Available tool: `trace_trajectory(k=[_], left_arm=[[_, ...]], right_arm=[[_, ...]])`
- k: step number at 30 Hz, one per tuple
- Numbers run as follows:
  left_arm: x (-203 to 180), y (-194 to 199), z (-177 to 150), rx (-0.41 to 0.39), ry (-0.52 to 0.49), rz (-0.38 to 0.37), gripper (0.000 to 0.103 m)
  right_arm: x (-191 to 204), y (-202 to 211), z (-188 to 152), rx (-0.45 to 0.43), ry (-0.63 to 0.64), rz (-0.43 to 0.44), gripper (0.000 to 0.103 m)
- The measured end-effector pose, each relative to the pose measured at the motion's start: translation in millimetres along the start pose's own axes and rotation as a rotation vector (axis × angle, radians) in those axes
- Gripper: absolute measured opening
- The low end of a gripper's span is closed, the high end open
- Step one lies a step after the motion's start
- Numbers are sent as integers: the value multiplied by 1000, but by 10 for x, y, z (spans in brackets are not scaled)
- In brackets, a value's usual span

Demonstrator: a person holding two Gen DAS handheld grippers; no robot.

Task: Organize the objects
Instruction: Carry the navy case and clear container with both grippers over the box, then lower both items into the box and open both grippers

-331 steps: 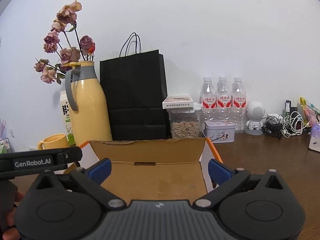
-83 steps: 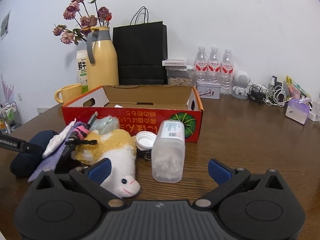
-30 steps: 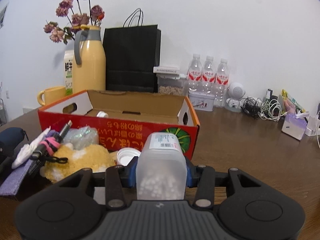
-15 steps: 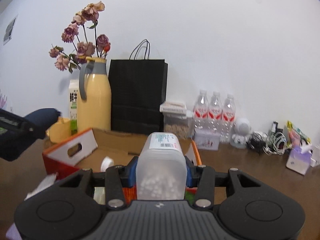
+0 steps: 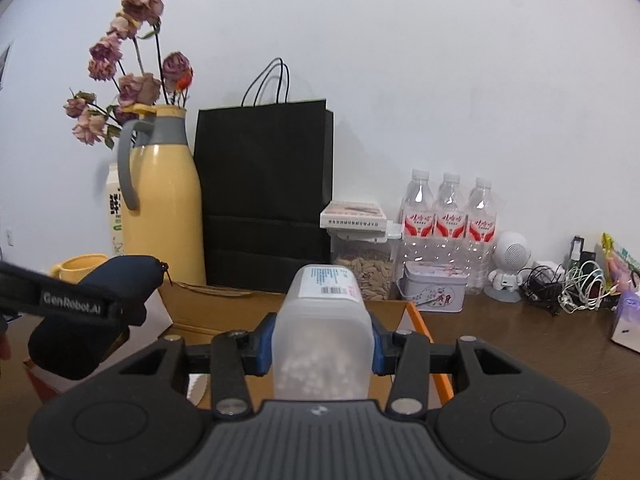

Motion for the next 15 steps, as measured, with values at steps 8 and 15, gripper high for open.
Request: trace_trajectory(k=[8,15], left_arm=[[-39,-231,-122,51,-25,-30,68],[-54,-188,-153,33,-25,-26,81]], right_arm=[[-92,-162,-143,58,-21,2,43],[-76,-163,-161,75,-24,8,44]])
Point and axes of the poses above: each gripper's, at about its wrist camera, not at the fingertips, and y roughly against the way its jaws point, x to its left, z to its top, the point moved 2 cm from there along -y, roughly the way its jaws point, and after that the axes turned 9 degrees about z, right-handed, at the moved point
